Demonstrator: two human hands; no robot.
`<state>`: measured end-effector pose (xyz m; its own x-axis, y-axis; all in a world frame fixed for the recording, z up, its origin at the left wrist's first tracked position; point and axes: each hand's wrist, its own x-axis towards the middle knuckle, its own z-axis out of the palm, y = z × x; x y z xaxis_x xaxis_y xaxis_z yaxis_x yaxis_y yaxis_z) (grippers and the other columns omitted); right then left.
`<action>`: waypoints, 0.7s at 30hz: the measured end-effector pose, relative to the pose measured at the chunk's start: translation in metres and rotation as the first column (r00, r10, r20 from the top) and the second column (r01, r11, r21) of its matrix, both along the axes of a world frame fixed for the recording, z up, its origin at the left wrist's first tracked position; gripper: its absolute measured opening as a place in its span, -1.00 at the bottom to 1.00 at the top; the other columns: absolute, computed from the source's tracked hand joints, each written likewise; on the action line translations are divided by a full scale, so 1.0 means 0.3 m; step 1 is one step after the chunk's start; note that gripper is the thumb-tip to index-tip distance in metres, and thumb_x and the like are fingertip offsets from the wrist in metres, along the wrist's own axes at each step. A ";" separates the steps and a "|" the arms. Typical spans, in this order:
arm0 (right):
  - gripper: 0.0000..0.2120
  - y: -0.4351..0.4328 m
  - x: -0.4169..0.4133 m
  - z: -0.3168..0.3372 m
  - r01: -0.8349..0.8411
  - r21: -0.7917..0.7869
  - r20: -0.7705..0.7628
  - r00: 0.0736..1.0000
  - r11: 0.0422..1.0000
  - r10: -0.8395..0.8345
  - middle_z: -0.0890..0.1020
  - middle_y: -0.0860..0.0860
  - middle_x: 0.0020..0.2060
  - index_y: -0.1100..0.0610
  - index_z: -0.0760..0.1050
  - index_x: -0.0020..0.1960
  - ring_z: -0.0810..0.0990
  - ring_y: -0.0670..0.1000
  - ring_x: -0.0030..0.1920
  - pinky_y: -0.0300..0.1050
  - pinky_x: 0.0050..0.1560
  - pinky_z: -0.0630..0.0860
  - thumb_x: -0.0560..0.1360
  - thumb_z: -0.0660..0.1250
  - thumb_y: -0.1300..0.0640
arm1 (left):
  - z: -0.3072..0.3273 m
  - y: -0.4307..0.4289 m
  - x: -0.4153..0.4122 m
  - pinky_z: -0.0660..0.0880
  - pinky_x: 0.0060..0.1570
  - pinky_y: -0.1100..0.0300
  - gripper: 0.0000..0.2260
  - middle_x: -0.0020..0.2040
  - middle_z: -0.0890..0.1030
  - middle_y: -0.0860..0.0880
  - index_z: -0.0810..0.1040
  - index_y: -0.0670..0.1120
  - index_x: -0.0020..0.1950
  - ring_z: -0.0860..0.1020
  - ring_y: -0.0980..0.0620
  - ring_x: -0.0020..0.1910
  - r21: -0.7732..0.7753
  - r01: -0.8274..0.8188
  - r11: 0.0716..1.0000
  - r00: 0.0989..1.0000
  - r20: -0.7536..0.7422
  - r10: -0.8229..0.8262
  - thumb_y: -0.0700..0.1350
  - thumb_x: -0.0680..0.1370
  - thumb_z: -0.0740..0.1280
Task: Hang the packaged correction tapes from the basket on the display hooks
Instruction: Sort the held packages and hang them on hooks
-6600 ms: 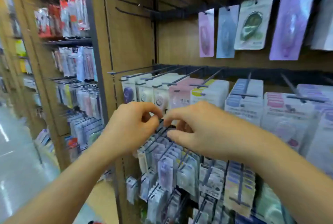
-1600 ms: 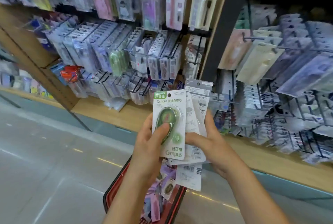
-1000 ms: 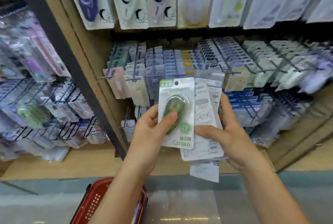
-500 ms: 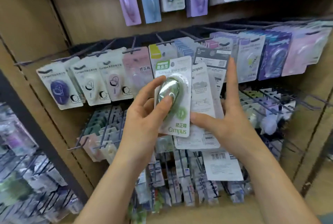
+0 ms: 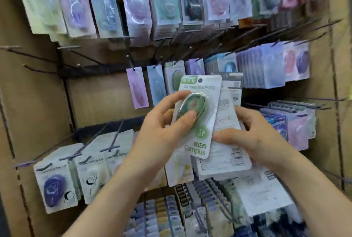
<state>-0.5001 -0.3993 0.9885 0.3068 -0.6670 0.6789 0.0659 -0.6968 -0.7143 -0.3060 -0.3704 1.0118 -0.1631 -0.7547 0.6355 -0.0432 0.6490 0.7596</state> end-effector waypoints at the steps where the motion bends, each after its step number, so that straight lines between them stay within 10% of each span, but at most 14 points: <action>1: -0.56 -0.015 0.003 0.022 0.026 0.006 0.009 1.000 1.000 -0.026 0.73 -0.05 -0.01 -0.04 0.66 0.06 0.71 -0.01 0.01 -0.17 -0.10 0.62 0.17 0.52 0.05 | 0.028 -0.017 -0.001 0.59 -0.15 0.20 -0.67 -0.03 0.72 0.01 0.57 0.05 0.26 0.69 0.03 -0.06 0.013 0.011 1.000 1.000 0.004 -0.011 -0.13 0.50 0.39; 9: -0.74 -0.127 -0.060 0.175 0.180 0.032 0.043 0.983 0.983 -0.181 0.73 -0.16 -0.10 -0.07 0.61 0.01 0.71 -0.12 -0.09 -0.28 -0.20 0.59 0.47 0.42 0.29 | 0.177 -0.226 -0.061 0.38 0.40 -0.02 -0.67 0.30 0.60 -0.01 0.53 0.14 0.29 0.54 0.00 0.30 -0.039 -0.076 0.996 0.994 -0.084 0.073 -0.23 0.65 0.23; 17: -0.76 -0.238 -0.120 0.212 0.165 0.014 -0.018 0.986 0.986 -0.165 0.72 -0.25 -0.15 -0.10 0.62 -0.06 0.68 -0.19 -0.09 -0.24 -0.08 0.58 0.47 0.40 0.26 | 0.237 -0.345 -0.151 0.56 -0.06 0.39 -0.60 0.21 0.58 0.16 0.36 0.13 0.47 0.62 0.32 0.02 -0.117 -0.302 0.946 0.949 -0.135 0.286 -0.18 0.67 0.21; 21: -0.76 -0.279 -0.151 0.210 0.119 0.015 -0.041 0.992 0.993 -0.118 0.72 -0.24 -0.14 -0.08 0.62 -0.04 0.68 -0.20 -0.09 -0.27 -0.12 0.57 0.47 0.41 0.26 | 0.232 -0.371 -0.154 0.51 0.28 0.00 -0.58 0.39 0.50 0.09 0.32 0.17 0.50 0.54 0.05 0.29 -0.146 -0.413 0.899 0.911 -0.083 0.405 -0.10 0.66 0.24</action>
<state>-0.5455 -0.4831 1.0514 0.2512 -0.7120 0.6557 -0.0454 -0.6854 -0.7268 -0.3523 -0.4816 1.0813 0.1727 -0.6381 0.7504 -0.2958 0.6931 0.6574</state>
